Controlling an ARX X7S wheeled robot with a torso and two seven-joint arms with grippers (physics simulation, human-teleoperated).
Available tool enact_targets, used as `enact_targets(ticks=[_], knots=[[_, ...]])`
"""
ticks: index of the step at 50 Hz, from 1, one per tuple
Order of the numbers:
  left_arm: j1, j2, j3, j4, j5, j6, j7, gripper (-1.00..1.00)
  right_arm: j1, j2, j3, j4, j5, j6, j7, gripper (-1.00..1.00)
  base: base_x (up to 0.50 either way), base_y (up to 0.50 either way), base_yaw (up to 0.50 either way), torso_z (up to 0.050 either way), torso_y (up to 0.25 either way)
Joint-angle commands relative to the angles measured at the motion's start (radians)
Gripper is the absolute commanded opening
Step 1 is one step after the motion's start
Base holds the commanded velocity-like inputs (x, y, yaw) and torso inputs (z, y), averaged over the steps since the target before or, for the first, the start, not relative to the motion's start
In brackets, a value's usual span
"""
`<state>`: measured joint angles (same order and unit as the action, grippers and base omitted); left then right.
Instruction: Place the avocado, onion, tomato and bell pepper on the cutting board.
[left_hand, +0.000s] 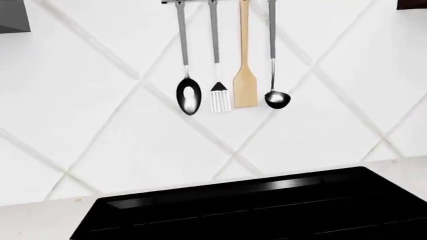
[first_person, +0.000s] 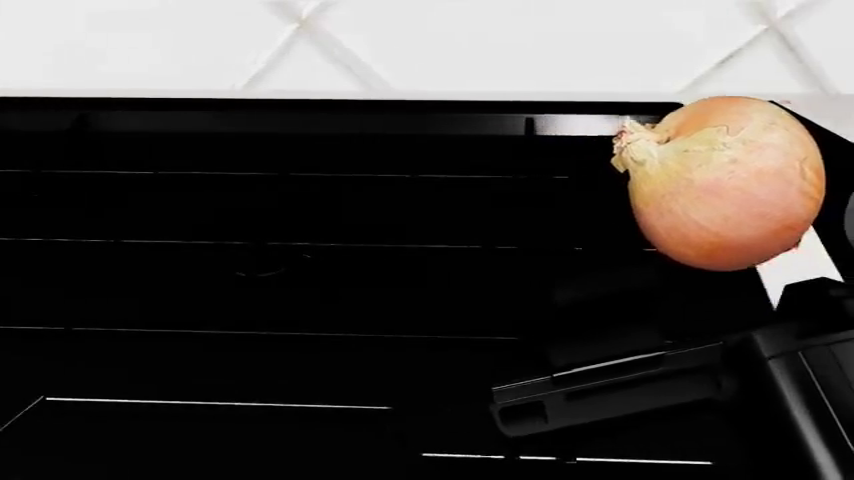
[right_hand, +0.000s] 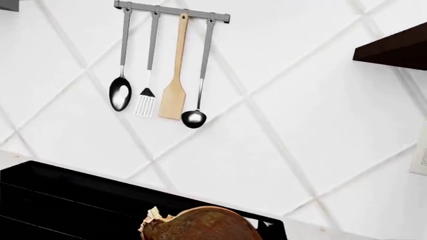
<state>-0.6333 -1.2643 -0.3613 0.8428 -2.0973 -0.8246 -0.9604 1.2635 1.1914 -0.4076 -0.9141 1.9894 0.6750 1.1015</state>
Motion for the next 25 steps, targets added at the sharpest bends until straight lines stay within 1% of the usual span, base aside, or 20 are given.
enact_targets(ticks=[1,15,25], knots=[[0.005,0.037,-0.032,0.004,0.041,-0.004,0.033,1.0,0.01,-0.06,0.023,0.016,-0.062,0.006,-0.051,-1.0,0.0,-0.5,0.0,0.0,0.0],[-0.005,0.036,-0.016,0.007,0.05,-0.003,0.028,1.0,-0.015,-0.055,0.036,0.001,-0.071,-0.008,-0.055,-1.0,0.0,-0.5,0.0,0.0,0.001],[-0.005,0.03,-0.028,0.012,0.037,-0.004,0.022,1.0,-0.022,-0.048,0.044,-0.007,-0.067,-0.012,-0.06,-1.0,0.0,-0.5,0.0,0.0,0.0]])
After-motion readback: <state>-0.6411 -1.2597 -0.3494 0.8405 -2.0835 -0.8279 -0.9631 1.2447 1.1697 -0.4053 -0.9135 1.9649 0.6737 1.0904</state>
